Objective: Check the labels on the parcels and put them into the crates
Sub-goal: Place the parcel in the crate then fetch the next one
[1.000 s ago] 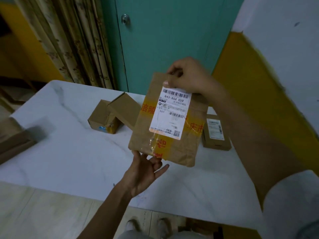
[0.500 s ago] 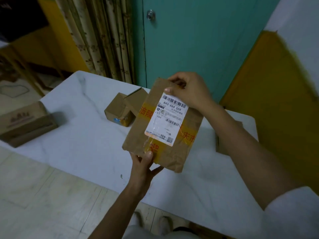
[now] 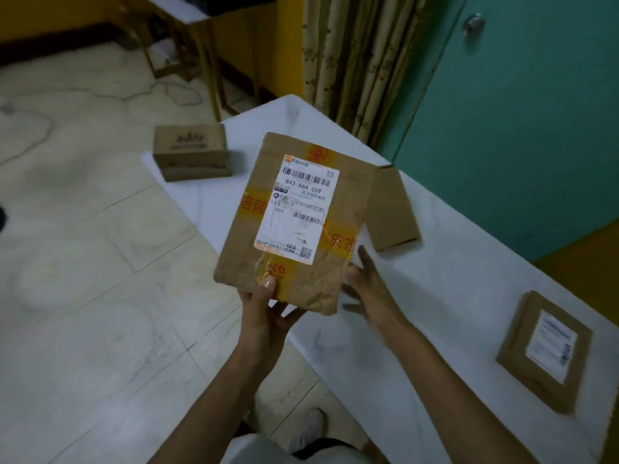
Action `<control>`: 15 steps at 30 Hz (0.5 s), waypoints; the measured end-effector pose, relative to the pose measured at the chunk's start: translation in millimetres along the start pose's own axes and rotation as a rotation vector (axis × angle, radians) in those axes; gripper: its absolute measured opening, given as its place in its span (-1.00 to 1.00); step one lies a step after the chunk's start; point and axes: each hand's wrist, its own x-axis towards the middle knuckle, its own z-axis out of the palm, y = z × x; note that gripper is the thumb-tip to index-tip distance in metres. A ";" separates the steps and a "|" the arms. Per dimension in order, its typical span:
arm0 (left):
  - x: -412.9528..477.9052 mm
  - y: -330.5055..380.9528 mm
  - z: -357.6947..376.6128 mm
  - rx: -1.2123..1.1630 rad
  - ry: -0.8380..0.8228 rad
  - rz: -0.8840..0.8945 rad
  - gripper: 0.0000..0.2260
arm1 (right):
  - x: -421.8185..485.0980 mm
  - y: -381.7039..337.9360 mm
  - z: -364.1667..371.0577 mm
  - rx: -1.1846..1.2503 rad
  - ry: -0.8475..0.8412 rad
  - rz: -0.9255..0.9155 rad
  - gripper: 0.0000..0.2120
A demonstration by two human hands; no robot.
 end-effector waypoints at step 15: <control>-6.5 200.6 -243.2 -0.164 0.236 0.285 0.08 | 98.8 -35.7 291.8 0.222 -0.530 -0.044 -0.15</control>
